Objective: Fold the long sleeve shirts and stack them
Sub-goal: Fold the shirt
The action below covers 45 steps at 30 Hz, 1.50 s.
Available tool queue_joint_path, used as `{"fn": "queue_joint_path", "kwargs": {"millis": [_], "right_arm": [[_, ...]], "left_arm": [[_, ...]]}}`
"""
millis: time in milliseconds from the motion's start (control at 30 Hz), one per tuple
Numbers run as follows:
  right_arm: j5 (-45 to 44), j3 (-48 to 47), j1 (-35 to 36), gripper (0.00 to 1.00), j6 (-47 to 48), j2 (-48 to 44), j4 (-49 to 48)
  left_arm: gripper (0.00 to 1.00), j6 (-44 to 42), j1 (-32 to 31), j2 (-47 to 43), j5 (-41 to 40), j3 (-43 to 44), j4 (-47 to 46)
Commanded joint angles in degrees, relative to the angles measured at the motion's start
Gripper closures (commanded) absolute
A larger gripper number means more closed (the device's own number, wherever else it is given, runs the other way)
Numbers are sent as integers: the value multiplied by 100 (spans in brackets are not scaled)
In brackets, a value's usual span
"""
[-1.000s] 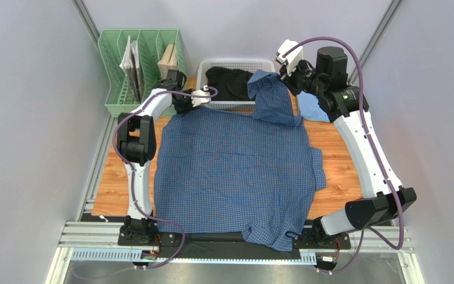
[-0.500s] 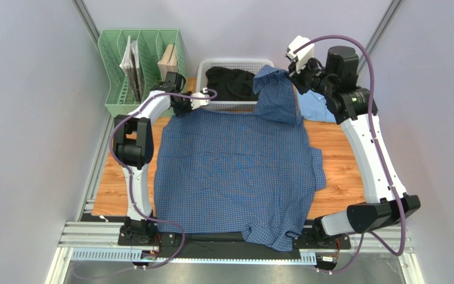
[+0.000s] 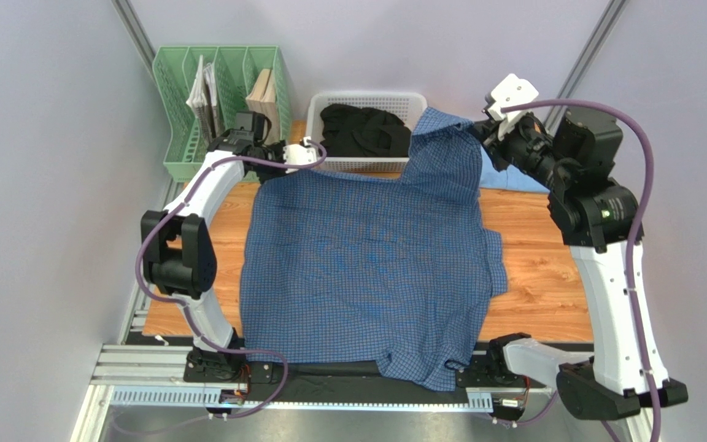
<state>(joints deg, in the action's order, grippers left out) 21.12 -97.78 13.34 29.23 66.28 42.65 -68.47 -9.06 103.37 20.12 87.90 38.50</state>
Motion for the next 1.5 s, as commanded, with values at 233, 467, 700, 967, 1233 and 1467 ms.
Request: {"fn": "queue_joint_path", "kwargs": {"millis": [233, 467, 700, 967, 1233, 1467], "right_arm": [[330, 382, 2, 100, -506, -1275, 901], [761, 602, 2, 100, -647, -1873, 1456], [1324, 874, 2, 100, -235, -2286, 2290], [1684, 1787, 2, 100, 29, -2638, 2537], [1764, 2272, 2, 100, 320, -2427, 2467], [1816, 2290, 37, 100, 522, -1839, 2020]], "left_arm": [[100, -1054, 89, -1380, 555, -992, 1036], [100, -1493, 132, -2031, 511, -1767, 1308], [100, -1819, 124, -2515, 475, -2417, 1528], [97, -1504, 27, -2174, 318, -3112, 1065], [90, -1248, 27, -1496, -8, -3296, 843], [68, -546, 237, -2230, 851, -2998, 1054]]}}
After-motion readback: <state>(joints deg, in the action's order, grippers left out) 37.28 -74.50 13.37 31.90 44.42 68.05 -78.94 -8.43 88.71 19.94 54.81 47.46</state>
